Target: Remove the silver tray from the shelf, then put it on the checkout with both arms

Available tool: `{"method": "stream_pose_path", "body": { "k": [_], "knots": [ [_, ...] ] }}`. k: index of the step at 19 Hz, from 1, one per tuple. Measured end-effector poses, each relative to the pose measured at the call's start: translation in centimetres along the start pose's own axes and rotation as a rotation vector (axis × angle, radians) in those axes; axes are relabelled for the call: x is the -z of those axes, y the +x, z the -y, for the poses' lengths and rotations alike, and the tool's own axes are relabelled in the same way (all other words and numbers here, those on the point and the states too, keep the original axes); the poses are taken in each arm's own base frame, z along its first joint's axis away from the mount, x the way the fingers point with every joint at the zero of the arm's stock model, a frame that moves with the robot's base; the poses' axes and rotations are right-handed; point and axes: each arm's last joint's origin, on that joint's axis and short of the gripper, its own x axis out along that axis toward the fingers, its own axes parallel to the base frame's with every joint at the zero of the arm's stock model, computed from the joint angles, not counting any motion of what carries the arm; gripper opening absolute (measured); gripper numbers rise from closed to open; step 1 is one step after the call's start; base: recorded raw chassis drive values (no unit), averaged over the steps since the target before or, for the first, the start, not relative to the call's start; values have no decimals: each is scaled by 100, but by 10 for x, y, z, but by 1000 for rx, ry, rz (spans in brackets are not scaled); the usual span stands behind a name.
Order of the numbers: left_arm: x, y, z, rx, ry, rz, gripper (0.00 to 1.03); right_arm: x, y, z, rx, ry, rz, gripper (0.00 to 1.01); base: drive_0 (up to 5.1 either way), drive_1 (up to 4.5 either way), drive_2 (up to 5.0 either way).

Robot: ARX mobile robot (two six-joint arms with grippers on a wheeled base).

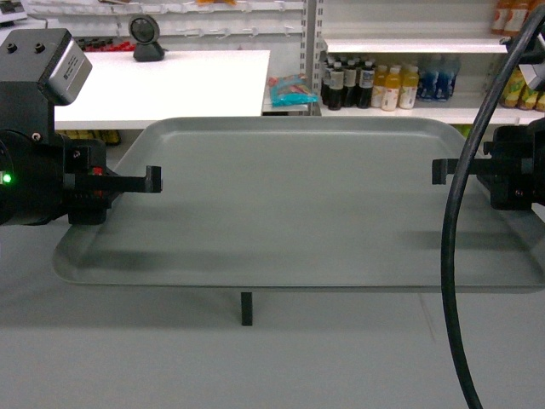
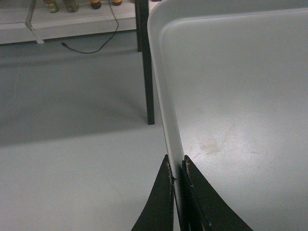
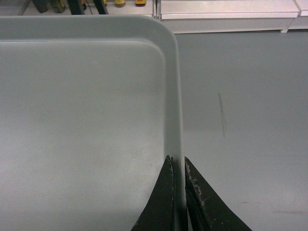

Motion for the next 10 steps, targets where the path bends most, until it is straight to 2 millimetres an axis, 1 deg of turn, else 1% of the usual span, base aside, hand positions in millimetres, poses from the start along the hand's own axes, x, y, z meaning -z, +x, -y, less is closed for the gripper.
{"method": "stream_pose_path", "body": {
  "k": [10],
  "knots": [
    [0,0,-1,-3,-2,-1,3,0,0,-2,-5,-3,1,3,-511,234,234]
  ]
}}
